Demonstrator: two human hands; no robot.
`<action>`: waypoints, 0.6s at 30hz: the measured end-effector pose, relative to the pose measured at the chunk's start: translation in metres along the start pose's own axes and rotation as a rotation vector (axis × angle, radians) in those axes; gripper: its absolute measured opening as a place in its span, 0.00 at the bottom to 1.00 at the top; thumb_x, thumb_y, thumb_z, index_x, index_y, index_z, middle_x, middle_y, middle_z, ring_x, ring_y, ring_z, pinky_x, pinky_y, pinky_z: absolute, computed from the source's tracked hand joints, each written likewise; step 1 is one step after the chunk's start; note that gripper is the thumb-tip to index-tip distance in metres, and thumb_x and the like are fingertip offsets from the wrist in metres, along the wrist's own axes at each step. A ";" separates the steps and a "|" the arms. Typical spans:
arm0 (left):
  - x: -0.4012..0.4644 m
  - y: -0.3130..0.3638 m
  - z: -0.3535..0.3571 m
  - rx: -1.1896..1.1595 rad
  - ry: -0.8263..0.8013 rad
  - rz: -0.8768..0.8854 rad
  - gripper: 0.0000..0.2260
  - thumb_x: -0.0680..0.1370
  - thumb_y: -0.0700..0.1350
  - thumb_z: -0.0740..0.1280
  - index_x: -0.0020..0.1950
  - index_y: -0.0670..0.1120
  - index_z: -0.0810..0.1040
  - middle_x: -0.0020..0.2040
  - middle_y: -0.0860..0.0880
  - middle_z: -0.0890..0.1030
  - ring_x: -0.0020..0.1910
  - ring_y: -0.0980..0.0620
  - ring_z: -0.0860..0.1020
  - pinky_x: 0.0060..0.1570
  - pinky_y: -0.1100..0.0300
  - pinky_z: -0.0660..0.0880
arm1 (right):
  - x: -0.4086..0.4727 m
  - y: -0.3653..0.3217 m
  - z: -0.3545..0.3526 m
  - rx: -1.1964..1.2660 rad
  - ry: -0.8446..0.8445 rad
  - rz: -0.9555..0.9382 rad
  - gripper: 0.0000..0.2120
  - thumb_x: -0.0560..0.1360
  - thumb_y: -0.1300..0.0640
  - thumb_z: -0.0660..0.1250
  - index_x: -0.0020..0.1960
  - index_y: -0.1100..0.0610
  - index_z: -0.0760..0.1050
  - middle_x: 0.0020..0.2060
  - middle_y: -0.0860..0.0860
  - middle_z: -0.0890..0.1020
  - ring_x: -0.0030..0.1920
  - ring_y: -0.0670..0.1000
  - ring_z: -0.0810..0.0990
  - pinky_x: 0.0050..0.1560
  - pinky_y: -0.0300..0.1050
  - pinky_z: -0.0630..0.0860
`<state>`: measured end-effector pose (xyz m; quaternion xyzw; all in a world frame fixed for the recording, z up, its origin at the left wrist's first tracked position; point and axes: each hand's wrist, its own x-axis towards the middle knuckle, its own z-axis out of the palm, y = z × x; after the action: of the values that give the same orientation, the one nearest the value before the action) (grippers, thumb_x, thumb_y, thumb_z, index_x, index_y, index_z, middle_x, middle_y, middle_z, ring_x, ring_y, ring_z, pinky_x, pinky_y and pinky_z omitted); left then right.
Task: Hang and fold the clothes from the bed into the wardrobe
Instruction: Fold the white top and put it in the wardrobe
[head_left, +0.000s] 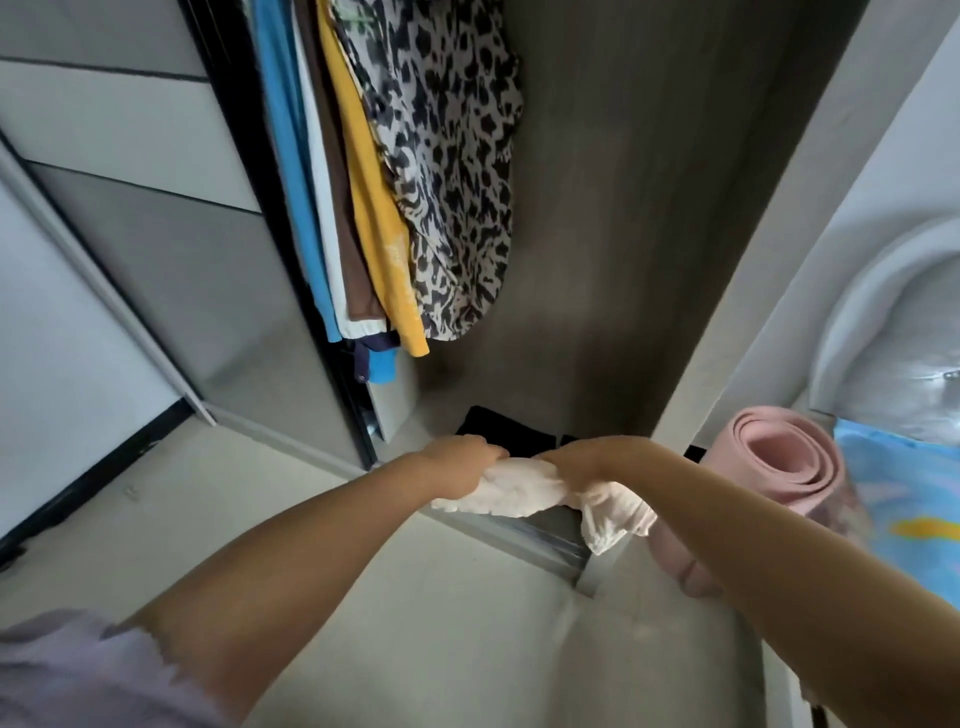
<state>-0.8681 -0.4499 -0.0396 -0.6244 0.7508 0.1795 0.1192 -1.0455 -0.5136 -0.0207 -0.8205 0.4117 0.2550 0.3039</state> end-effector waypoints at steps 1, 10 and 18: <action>0.011 -0.010 -0.004 -0.010 -0.001 -0.008 0.22 0.81 0.43 0.57 0.75 0.53 0.63 0.67 0.43 0.72 0.63 0.42 0.73 0.61 0.52 0.71 | 0.013 -0.001 -0.010 0.007 0.000 -0.003 0.26 0.78 0.63 0.63 0.74 0.52 0.64 0.70 0.53 0.70 0.55 0.47 0.67 0.59 0.41 0.66; 0.140 -0.113 -0.027 0.037 -0.101 0.075 0.24 0.80 0.39 0.58 0.76 0.50 0.62 0.66 0.42 0.72 0.62 0.40 0.74 0.60 0.48 0.72 | 0.136 0.014 -0.073 0.096 0.050 0.099 0.26 0.78 0.63 0.59 0.74 0.49 0.63 0.56 0.51 0.79 0.48 0.51 0.76 0.47 0.35 0.73; 0.295 -0.194 -0.031 0.135 -0.032 0.219 0.24 0.78 0.37 0.53 0.72 0.55 0.65 0.62 0.44 0.74 0.61 0.39 0.74 0.57 0.45 0.74 | 0.275 0.055 -0.102 0.004 0.266 0.211 0.31 0.77 0.65 0.57 0.77 0.48 0.56 0.68 0.57 0.71 0.65 0.58 0.73 0.65 0.48 0.70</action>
<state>-0.7331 -0.7566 -0.1539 -0.5262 0.8229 0.1507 0.1525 -0.9278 -0.7555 -0.1504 -0.7988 0.5325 0.1736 0.2197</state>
